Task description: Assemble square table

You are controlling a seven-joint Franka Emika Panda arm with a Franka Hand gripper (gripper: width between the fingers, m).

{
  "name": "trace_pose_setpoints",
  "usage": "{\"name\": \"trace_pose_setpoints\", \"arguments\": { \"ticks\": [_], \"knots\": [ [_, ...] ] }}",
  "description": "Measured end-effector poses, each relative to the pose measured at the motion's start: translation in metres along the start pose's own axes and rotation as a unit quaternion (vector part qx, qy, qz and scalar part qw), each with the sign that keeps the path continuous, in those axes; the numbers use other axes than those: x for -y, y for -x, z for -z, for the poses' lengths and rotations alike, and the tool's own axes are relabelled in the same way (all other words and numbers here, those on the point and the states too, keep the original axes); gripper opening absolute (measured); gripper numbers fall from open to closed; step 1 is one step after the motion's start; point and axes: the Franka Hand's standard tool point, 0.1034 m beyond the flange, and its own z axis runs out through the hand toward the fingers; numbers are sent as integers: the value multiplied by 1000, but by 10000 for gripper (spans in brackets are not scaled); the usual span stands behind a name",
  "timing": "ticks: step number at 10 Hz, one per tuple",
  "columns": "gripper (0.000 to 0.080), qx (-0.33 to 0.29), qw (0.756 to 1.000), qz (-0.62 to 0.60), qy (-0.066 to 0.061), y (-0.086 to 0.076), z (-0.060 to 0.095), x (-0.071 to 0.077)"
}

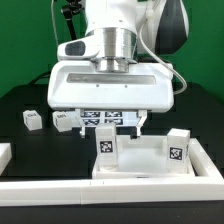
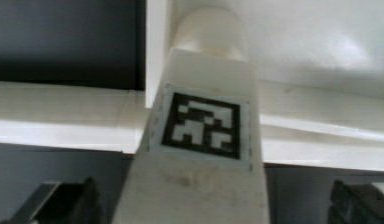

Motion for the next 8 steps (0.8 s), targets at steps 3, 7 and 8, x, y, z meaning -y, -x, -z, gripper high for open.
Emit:
{"name": "trace_pose_setpoints", "arguments": {
  "ticks": [3,7,8],
  "knots": [
    [649,0,1000,0,0,0,0,0],
    [649,143,987,-47,-56,7,1,-9],
    [649,191,977,-59,-74,7,1,-6]
  ]
}}
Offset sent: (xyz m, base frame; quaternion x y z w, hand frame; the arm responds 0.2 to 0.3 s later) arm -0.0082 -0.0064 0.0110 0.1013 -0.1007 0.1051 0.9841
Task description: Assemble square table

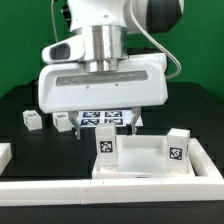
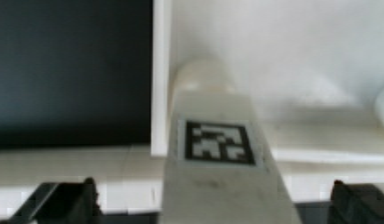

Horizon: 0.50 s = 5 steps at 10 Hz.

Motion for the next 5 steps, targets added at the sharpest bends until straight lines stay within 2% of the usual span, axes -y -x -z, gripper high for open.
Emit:
{"name": "trace_pose_setpoints", "arguments": {
  "ticks": [1,2,3,5],
  "knots": [
    [649,49,999,-5,-9,0,-1,7],
    [649,81,997,-1,-12,-3,-3,10],
    [649,87,996,-1,-13,-9,-4,11],
    [649,86,996,-8,-13,-8,-5,11]
  ]
}}
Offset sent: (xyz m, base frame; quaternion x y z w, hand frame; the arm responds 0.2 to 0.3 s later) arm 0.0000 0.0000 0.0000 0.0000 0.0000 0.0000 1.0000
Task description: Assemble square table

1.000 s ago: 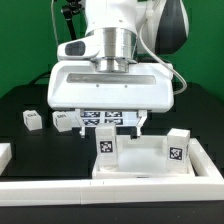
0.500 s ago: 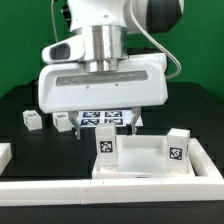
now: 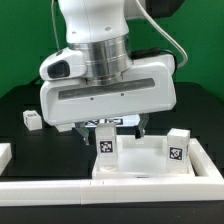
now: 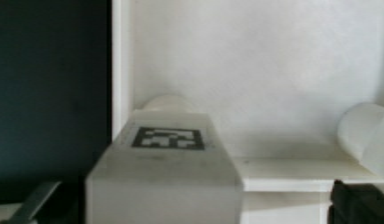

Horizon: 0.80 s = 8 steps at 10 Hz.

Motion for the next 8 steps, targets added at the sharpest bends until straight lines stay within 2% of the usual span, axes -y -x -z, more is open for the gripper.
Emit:
{"name": "trace_pose_setpoints", "arguments": {
  "ticks": [2,3,4,8],
  "knots": [
    [403,0,999,-45,-2,0,0,1],
    [403,0,996,-88,-2,0,-1,1],
    [289,1,994,-113,-2,0,-1,2],
    [289,2,975,-222,-3,1,-3,3]
  ]
}}
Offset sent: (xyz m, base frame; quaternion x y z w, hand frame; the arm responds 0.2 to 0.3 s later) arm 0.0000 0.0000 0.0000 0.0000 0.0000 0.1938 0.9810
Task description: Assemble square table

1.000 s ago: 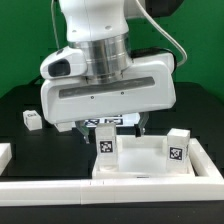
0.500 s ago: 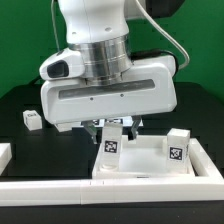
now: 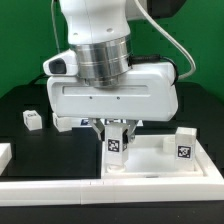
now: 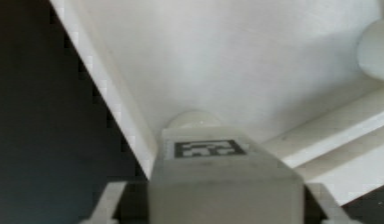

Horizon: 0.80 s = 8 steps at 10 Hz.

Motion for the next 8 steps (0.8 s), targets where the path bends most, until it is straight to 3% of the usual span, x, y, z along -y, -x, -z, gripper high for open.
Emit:
{"name": "trace_pose_setpoints", "arguments": {
  "ticks": [3,5,6,7,8],
  "knots": [
    [290,6,981,-192,-17,-4,-2,3],
    [290,-4,930,-360,-70,-10,-3,2],
    [290,-5,908,-411,-82,-10,-3,1],
    [290,-1,903,-424,-74,-11,-2,3],
    [290,-1,903,-423,-75,-11,-2,3]
  ]
}}
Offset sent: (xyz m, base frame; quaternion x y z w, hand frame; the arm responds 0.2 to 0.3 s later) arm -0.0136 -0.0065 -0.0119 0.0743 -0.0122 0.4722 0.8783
